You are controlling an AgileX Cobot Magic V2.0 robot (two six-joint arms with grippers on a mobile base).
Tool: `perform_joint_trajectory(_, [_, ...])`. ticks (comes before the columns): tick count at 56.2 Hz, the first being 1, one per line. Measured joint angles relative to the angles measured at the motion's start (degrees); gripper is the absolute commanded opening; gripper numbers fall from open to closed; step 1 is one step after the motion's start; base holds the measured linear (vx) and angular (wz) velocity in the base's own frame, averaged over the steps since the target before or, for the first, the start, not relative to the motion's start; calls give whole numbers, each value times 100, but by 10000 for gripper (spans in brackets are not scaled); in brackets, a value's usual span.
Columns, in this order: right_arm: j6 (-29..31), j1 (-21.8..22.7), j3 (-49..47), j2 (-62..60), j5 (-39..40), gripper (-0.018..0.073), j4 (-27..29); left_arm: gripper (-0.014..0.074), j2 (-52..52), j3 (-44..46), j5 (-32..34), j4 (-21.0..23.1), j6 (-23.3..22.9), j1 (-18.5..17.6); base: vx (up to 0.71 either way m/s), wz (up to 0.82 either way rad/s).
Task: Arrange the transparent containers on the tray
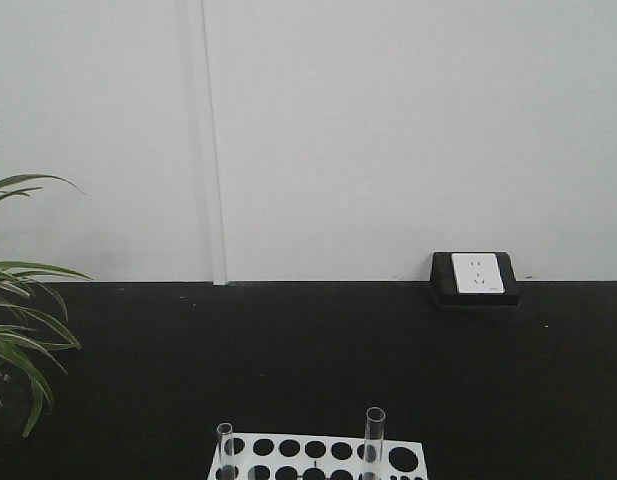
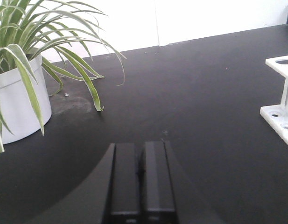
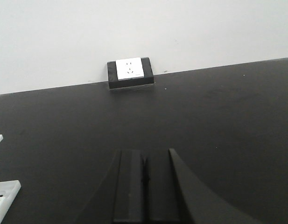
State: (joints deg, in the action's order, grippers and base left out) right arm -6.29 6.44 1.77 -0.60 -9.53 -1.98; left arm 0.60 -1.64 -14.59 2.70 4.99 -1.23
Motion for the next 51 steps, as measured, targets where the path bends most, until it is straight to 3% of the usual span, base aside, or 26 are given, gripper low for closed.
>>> perform_joint_trajectory(10, [0, 0, 0, 0, 0, -11, 0, -6, 0, 0, 74, 0, 0, 0, 0, 0])
perform_joint_trajectory(28, [0, 0, 0, 0, 162, -11, 0, -6, 0, 0, 1000, 0, 0, 0, 0, 0])
perform_joint_trajectory(43, [0, 0, 0, 0, 1190, -11, 0, -6, 0, -7, 1384, 5, 0, 0, 0, 0])
perform_joint_trajectory(51, [0, 0, 0, 0, 1688, -11, 0, -6, 0, -7, 2284, 24, -71, 0, 0, 0])
